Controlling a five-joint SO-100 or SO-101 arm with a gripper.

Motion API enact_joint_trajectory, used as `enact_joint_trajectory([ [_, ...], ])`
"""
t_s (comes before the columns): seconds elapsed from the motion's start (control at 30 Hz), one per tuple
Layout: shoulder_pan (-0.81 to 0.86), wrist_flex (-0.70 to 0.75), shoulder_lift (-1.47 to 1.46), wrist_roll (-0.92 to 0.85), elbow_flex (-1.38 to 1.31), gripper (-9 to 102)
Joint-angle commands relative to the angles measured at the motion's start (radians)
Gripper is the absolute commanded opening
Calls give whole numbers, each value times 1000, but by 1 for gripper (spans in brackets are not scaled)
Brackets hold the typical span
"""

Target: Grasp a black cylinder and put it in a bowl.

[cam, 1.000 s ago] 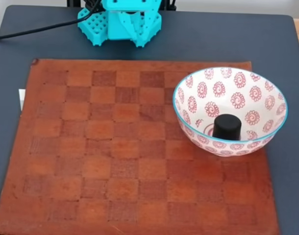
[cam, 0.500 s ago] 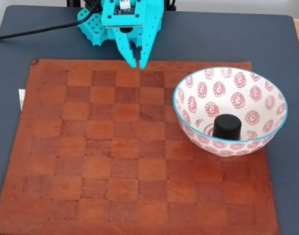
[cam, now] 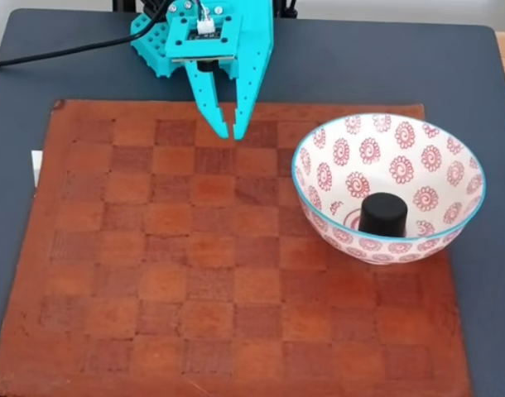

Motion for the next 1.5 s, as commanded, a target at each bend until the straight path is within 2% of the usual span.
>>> enact_joint_trajectory([
  [0.0,5,3,52,-11,-2,0],
  [0.13,5,0,43,-15,0,0],
  [0.6,6,14,41,-202,0,0],
  [1.47,3,15,49,-201,0,1],
])
